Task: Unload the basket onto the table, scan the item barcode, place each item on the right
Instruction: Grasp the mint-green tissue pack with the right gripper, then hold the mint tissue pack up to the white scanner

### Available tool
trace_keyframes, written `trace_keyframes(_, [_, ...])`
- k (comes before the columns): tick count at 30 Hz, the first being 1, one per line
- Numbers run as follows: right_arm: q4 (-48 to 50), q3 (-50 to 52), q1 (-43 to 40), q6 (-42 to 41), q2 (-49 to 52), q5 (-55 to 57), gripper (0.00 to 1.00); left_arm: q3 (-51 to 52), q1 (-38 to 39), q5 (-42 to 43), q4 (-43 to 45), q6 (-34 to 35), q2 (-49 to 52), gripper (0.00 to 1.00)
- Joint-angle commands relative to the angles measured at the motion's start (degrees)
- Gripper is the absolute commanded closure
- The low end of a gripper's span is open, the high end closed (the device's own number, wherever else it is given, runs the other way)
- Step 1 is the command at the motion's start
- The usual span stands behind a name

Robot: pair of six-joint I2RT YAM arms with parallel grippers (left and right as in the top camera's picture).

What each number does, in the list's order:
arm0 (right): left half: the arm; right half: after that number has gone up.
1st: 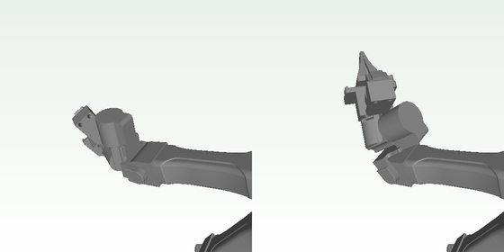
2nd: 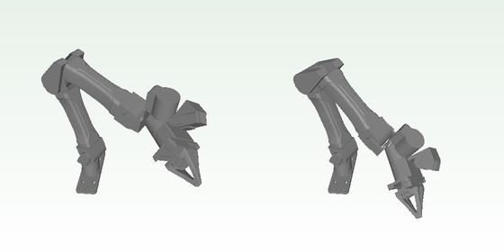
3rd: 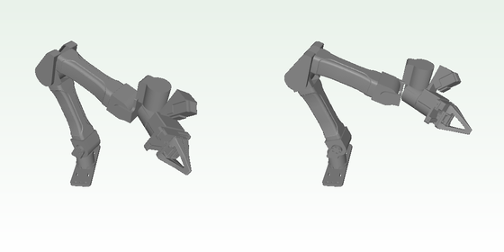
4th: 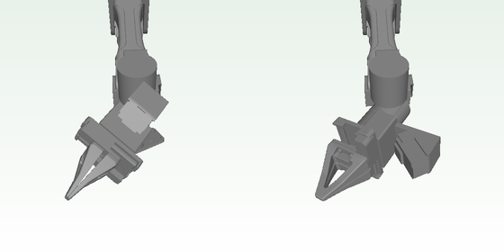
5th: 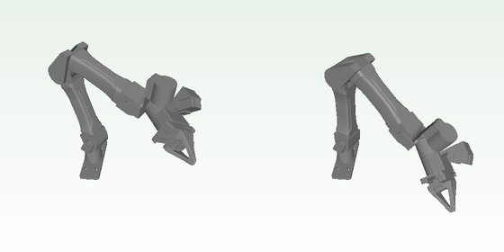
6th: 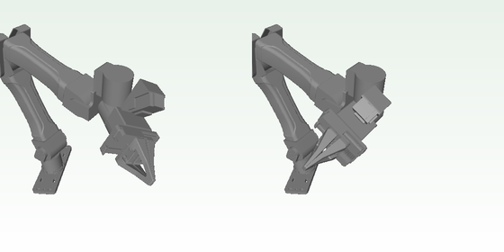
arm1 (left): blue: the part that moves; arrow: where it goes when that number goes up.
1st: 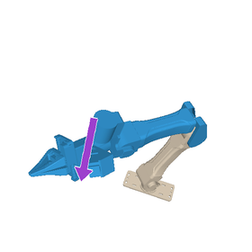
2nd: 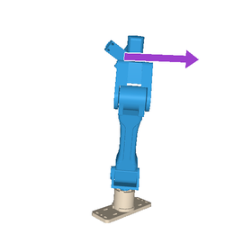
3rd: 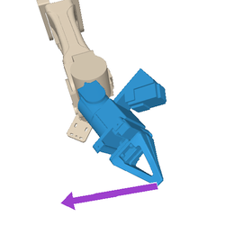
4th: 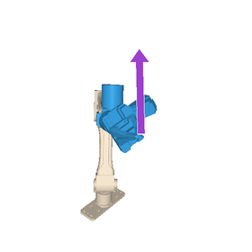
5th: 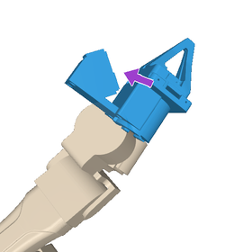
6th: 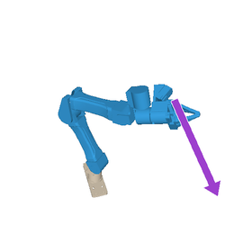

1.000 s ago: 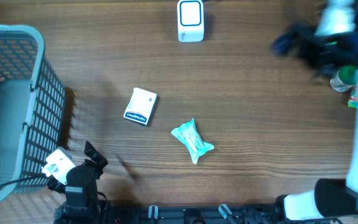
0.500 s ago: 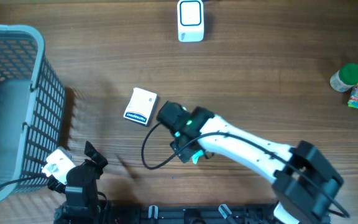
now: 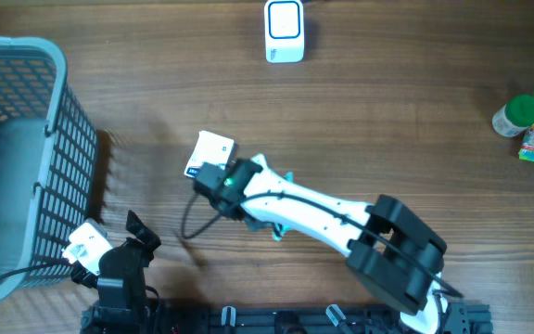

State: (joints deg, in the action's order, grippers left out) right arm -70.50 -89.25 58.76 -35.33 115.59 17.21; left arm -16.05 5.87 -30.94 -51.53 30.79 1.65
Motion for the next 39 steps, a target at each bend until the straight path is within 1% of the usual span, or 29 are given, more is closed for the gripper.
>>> trace_keyframes(1, [0.6,-9.3,-4.2,8.0,-2.1,-26.3,0.96,0.0,-0.3,0.1,0.0,0.1,-0.3,0.0])
trace_keyframes(2, [0.9,-9.3,-7.0,10.8,-2.3,-41.1,0.96,0.0,-0.3,0.1,0.0,0.1,-0.3,0.0])
trace_keyframes(3, [0.4,-8.9,-10.4,17.6,-2.3,-60.7,0.96,0.0,-0.3,0.1,0.0,0.1,-0.3,0.0])
trace_keyframes(4, [-0.8,-8.6,-13.0,23.6,-2.3,-74.4,0.96,0.0,-0.3,0.1,0.0,0.1,-0.3,0.0])
trace_keyframes(5, [-2.0,-8.6,-14.2,25.0,-2.3,-78.7,0.96,0.0,-0.3,0.1,0.0,0.1,-0.3,0.0])
trace_keyframes(6, [-4.9,-8.6,-16.9,22.7,-2.3,-80.9,0.96,0.0,-0.3,0.1,0.0,0.1,-0.3,0.0])
trace_keyframes(7, [-6.4,-8.6,-19.6,18.6,-2.3,-80.7,0.96,0.0,-0.3,0.1,0.0,0.1,-0.3,0.0])
trace_keyframes(9, [-6.0,-8.6,-23.9,13.4,-2.3,-80.7,0.96,0.0,-0.3,0.1,0.0,0.1,-0.3,0.0])
trace_keyframes(12, [-3.8,-8.5,-31.3,9.7,-0.5,-84.7,0.96,0.0,-0.3,0.1,0.0,0.1,-0.3,0.0])
trace_keyframes(13, [-1.9,-8.5,-32.7,10.1,0.5,-86.8,0.96,0.0,-0.3,0.1,0.0,0.1,-0.3,0.0])
trace_keyframes(14, [3.0,-8.5,-34.4,12.8,2.1,-88.1,0.96,0.0,-0.3,0.1,0.0,0.1,-0.3,0.0])
trace_keyframes(15, [7.2,-8.5,-35.3,14.3,3.5,-84.5,0.96,0.0,-0.3,0.1,0.0,0.1,-0.3,0.0])
trace_keyframes(16, [8.6,-8.5,-35.3,14.1,4.3,-81.7,0.96,0.0,-0.3,0.1,0.0,0.1,-0.3,0.0])
trace_keyframes(17, [10.4,-8.5,-35.3,15.6,4.7,-81.9,0.96,0.0,-0.3,0.1,0.0,0.1,-0.3,0.0])
trace_keyframes(18, [15.4,-8.5,-35.2,16.7,4.7,-84.2,0.95,0.0,-0.3,0.1,0.0,0.1,-0.3,0.0])
trace_keyframes(19, [20.7,-8.5,-34.9,26.0,4.7,-92.7,0.96,0.0,-0.3,0.1,0.0,0.1,-0.3,0.0])
trace_keyframes(20, [23.5,-8.5,-34.4,39.6,4.7,-104.8,0.96,0.0,-0.3,0.1,0.0,0.1,-0.3,0.0])
trace_keyframes(21, [23.8,-8.5,-33.8,50.8,4.9,-110.2,0.96,0.0,-0.3,0.1,0.0,0.1,-0.3,0.0])
trace_keyframes(24, [24.6,-7.5,-31.1,66.1,5.0,-110.2,0.96,0.0,-0.3,0.1,0.0,0.1,-0.3,0.0])
trace_keyframes(25, [26.1,-7.0,-30.1,69.8,5.0,-110.2,0.96,0.0,-0.3,0.1,0.0,0.1,-0.3,0.0])
trace_keyframes(26, [28.9,-6.8,-28.9,71.9,5.0,-110.2,0.96,0.0,-0.3,0.1,0.0,0.1,-0.3,0.0])
trace_keyframes(28, [35.9,-6.7,-27.1,72.0,5.1,-109.8,0.96,0.0,-0.3,0.1,0.0,0.1,-0.3,0.0])
trace_keyframes(29, [39.5,-6.7,-26.4,71.9,5.1,-106.9,0.96,0.0,-0.3,0.1,0.0,0.1,-0.3,0.0])
trace_keyframes(30, [40.2,-6.7,-25.6,71.1,5.1,-101.7,0.96,0.0,-0.3,0.1,0.0,0.1,-0.3,0.0])
trace_keyframes(31, [40.2,-6.7,-25.2,71.3,5.1,-99.4,0.96,0.0,-0.3,0.1,0.0,0.1,-0.3,0.0])
trace_keyframes(34, [40.6,-6.7,-25.4,81.2,5.1,-109.2,0.96,0.0,-0.3,0.1,0.0,0.1,-0.3,0.0])
trace_keyframes(36, [40.9,-6.7,-25.5,81.4,5.1,-110.2,0.96,0.0,-0.3,0.1,0.0,0.1,-0.3,0.0])
trace_keyframes(39, [40.5,-6.7,-25.4,78.1,5.1,-110.3,0.96,0.0,-0.3,0.1,0.0,0.1,-0.3,0.0])
